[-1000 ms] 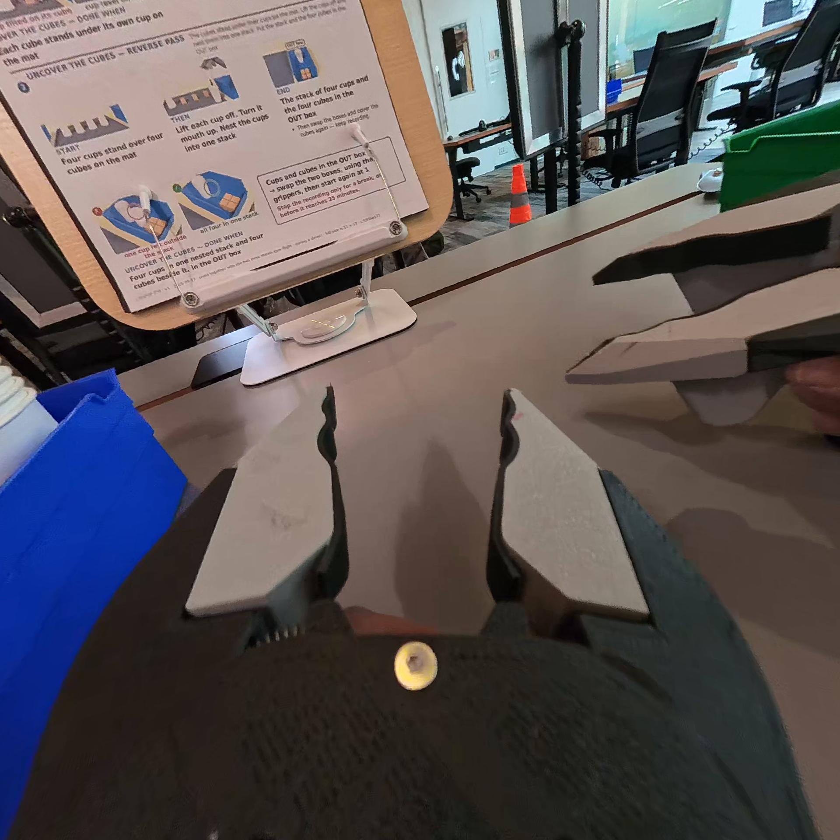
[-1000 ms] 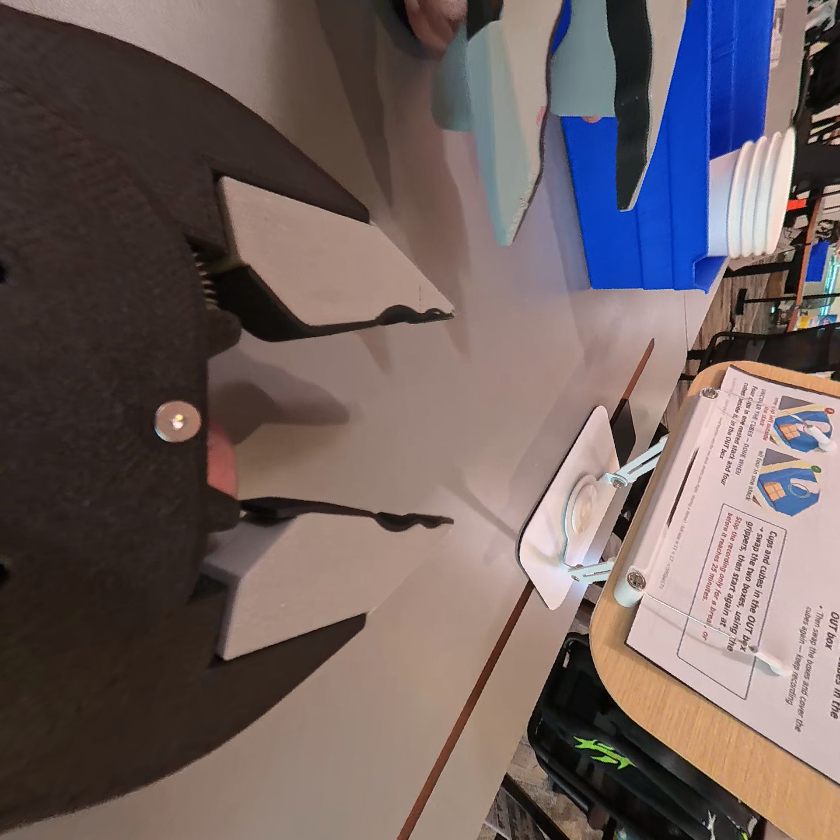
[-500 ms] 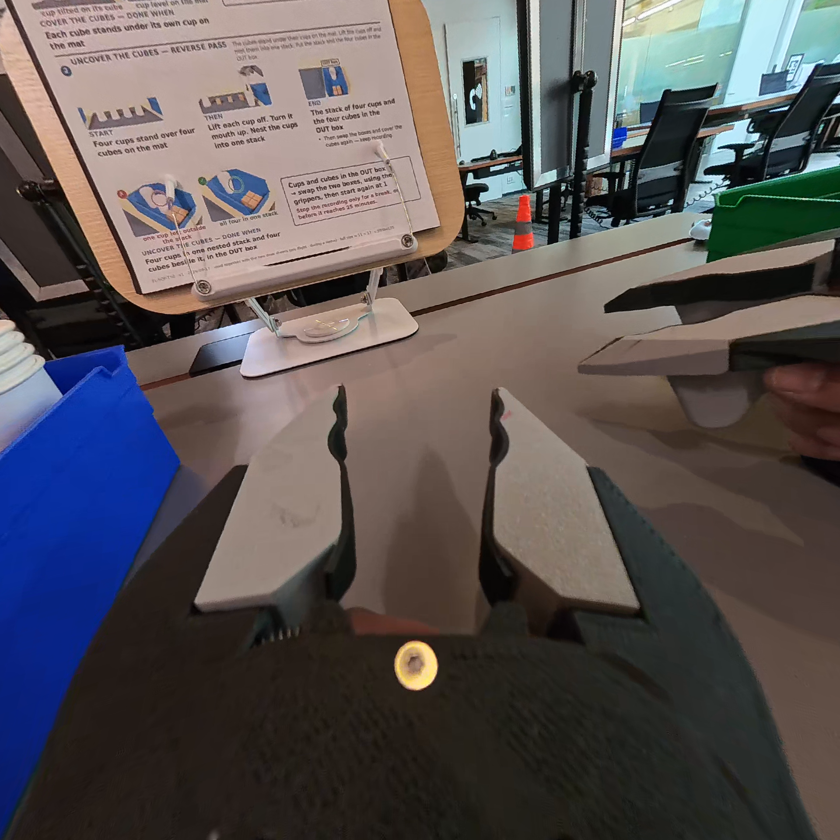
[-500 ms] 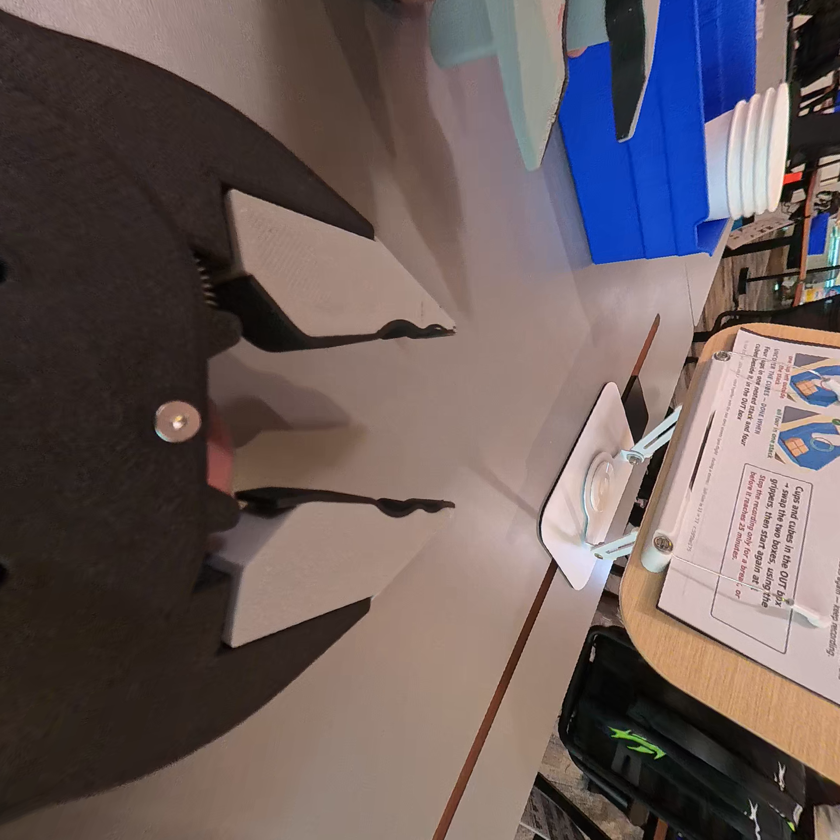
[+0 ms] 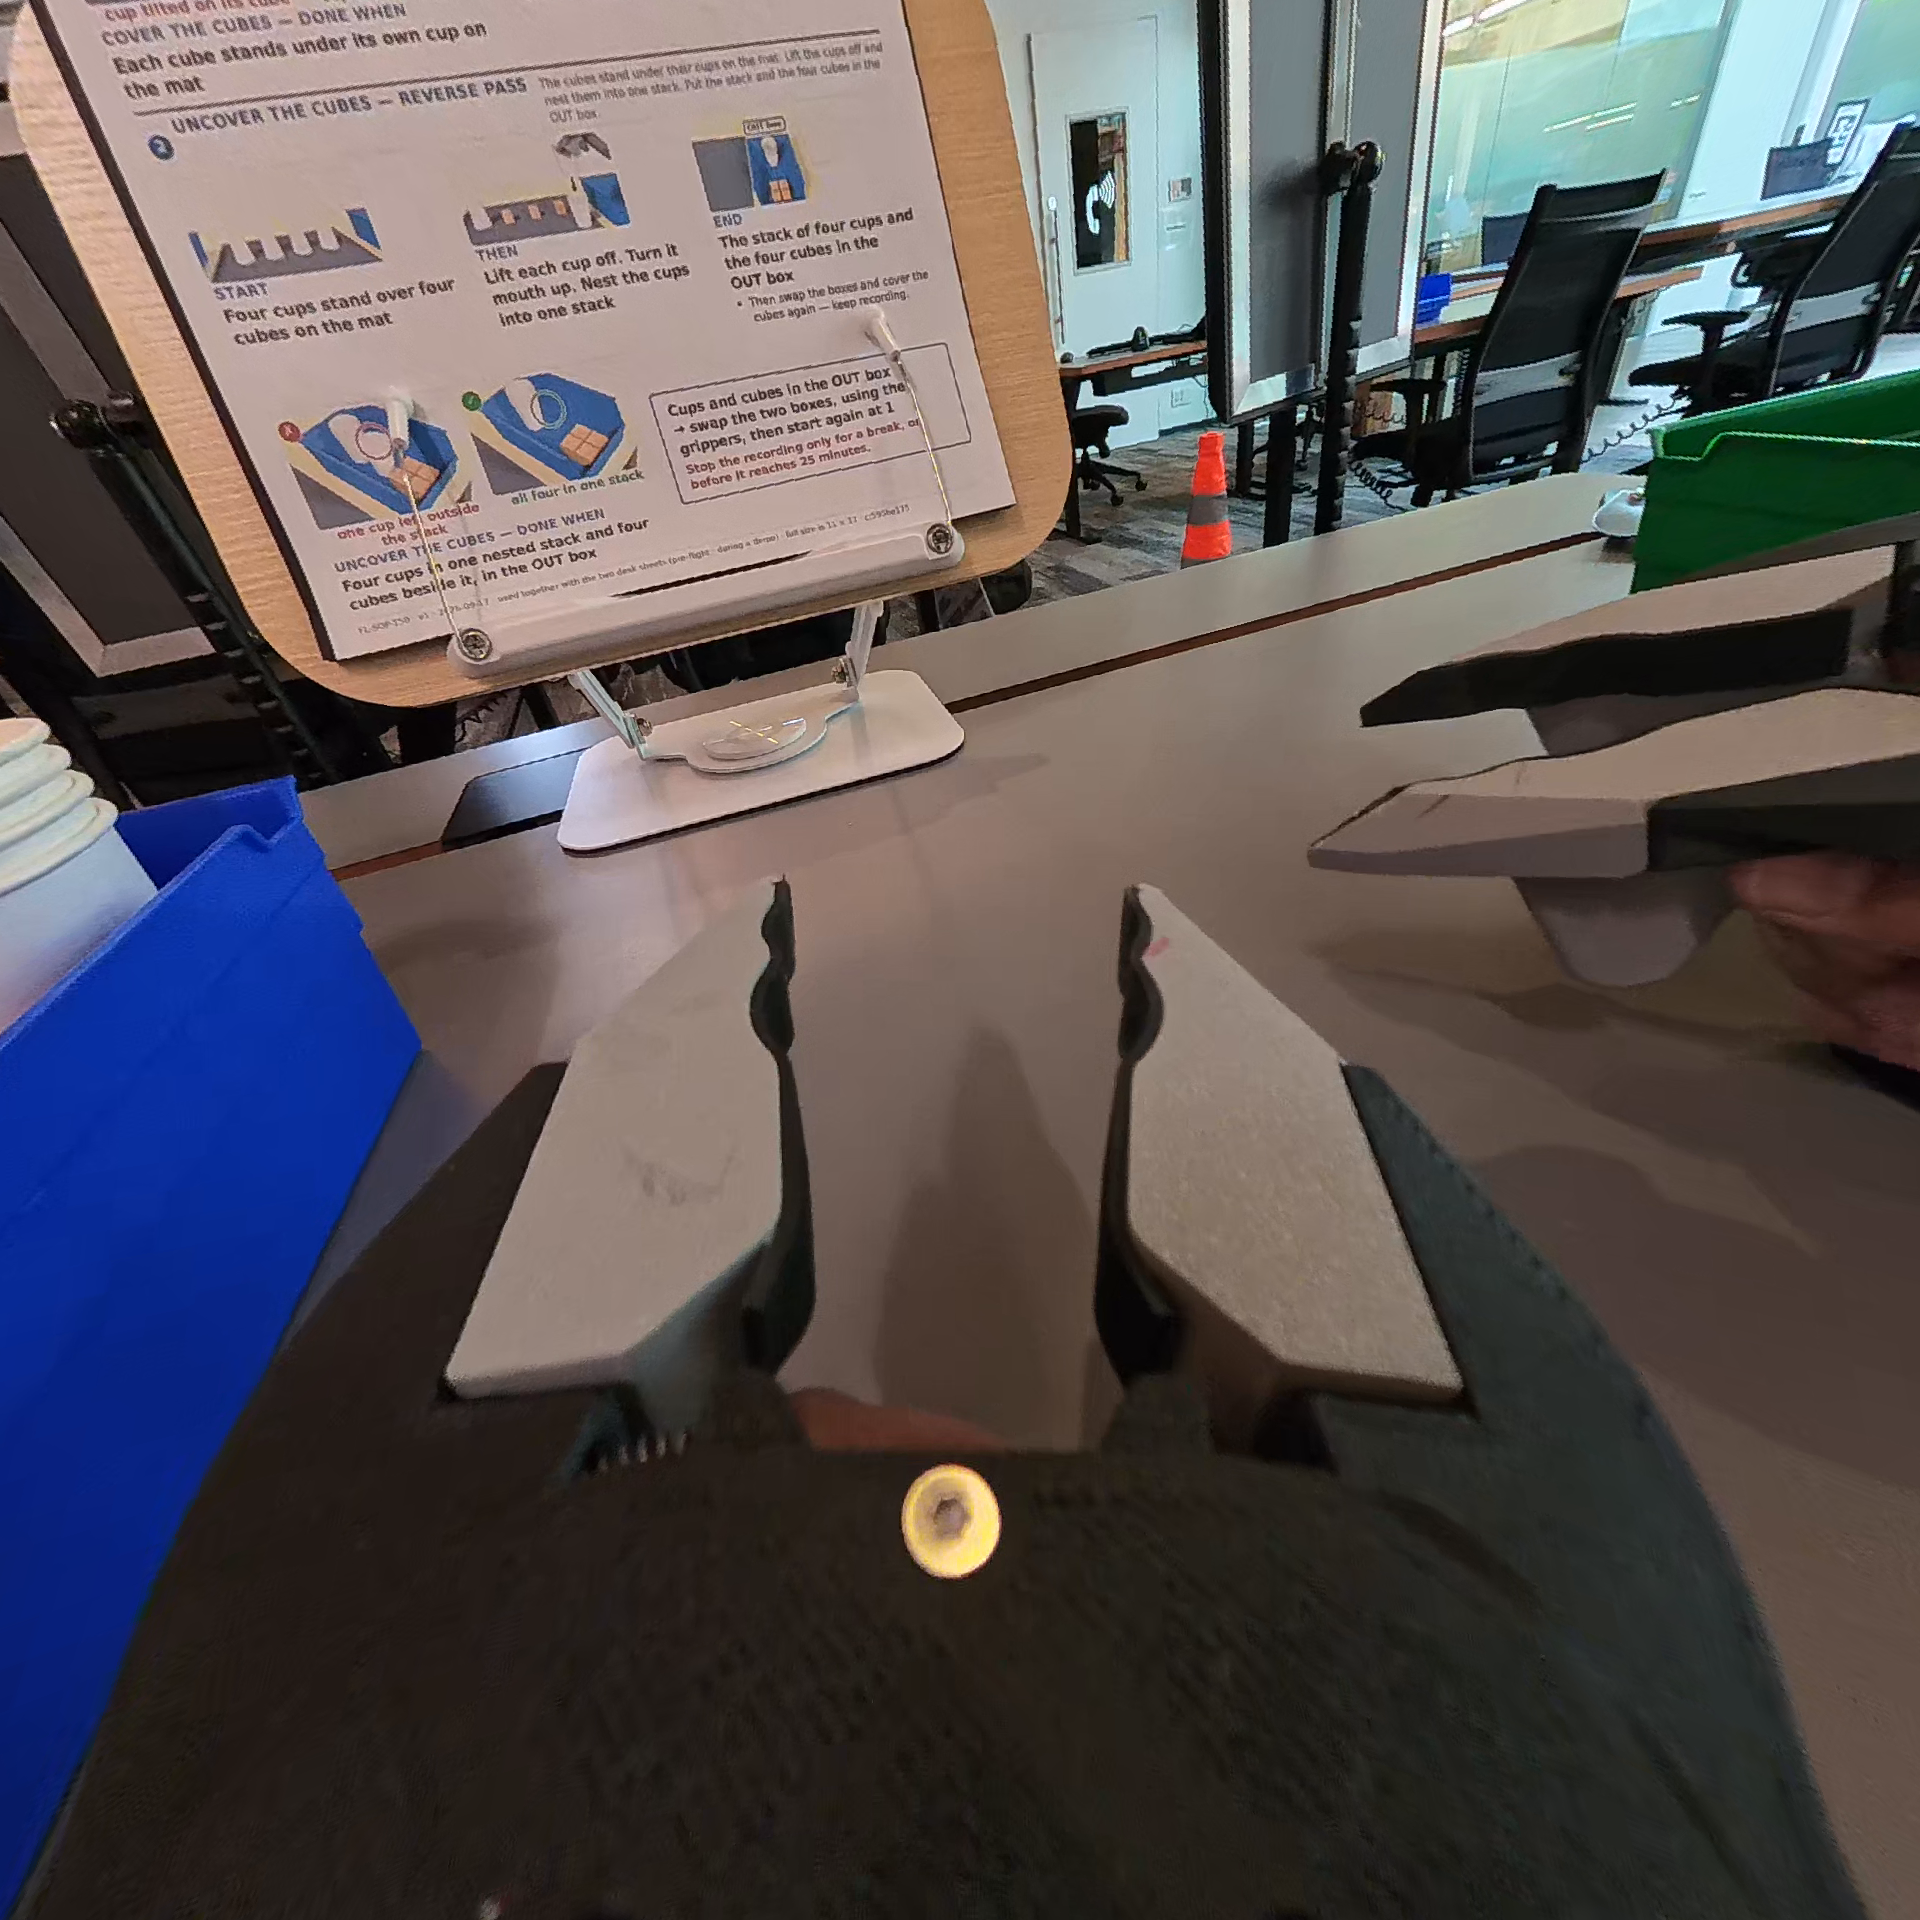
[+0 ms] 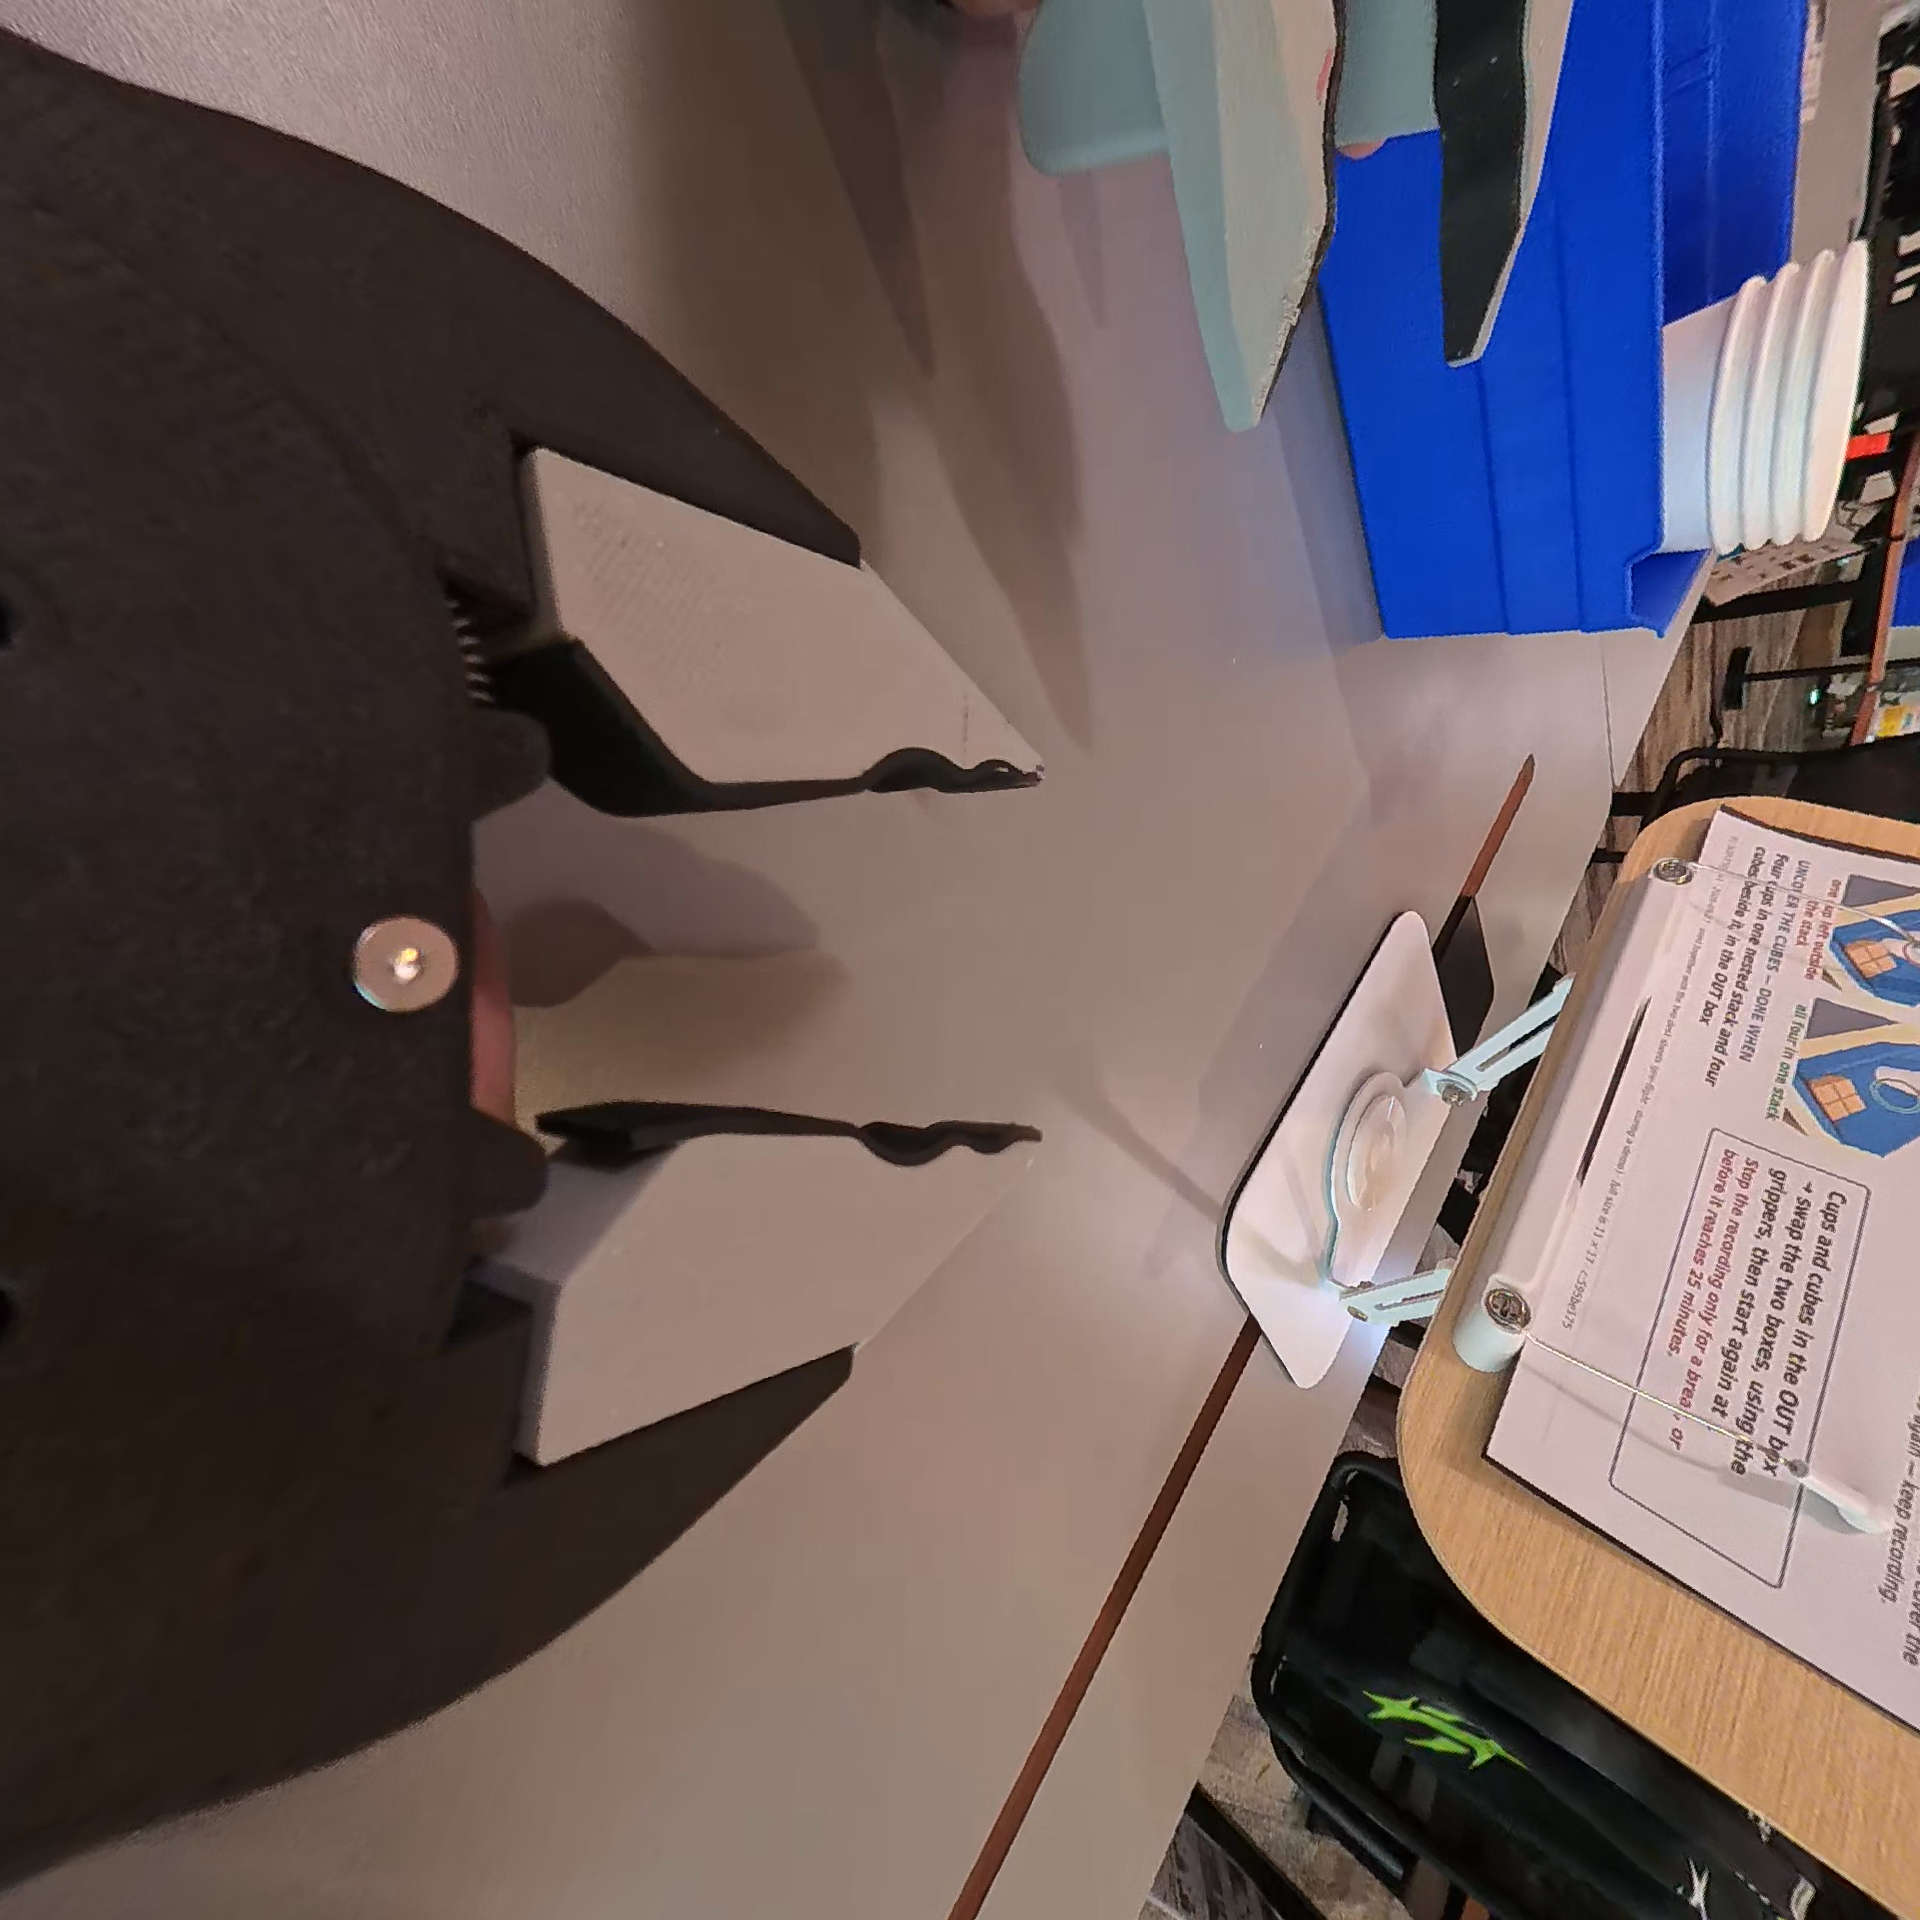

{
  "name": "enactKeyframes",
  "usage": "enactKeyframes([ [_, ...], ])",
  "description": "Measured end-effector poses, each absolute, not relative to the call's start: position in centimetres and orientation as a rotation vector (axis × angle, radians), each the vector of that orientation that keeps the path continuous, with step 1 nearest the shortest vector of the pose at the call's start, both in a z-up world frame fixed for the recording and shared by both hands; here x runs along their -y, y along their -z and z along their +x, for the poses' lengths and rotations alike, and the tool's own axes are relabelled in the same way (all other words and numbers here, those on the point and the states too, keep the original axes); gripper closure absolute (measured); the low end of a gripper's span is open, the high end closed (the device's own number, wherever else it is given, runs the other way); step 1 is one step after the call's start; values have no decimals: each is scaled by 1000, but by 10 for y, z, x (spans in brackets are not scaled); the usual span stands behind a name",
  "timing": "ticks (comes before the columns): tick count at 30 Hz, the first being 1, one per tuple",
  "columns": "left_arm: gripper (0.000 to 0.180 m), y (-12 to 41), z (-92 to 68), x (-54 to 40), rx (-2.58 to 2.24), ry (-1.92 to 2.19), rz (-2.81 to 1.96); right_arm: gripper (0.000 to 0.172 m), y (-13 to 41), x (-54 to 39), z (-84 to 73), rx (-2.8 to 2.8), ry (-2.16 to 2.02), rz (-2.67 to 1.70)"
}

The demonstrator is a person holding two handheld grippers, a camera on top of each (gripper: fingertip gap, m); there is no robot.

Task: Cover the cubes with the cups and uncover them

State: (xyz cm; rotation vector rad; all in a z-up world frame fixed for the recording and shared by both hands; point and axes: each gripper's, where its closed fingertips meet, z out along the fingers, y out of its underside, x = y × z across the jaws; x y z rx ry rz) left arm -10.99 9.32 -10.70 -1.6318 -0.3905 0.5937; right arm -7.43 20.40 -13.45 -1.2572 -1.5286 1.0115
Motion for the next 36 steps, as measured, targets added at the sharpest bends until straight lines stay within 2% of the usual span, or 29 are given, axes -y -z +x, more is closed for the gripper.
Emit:
enactKeyframes([
  [24, 126, 114, -99, -89, 396, -571, -1683, 111, 135, -200, -75, 1542, -1007, -1246],
  [34, 132, 96, -67, -16, 423, -708, -1560, 112, 137, -199, -76, 1553, -1006, -1249],
  [36, 128, 95, -75, 4, 454, -708, -1596, 112, 137, -199, -76, 1553, -1005, -1249],
])
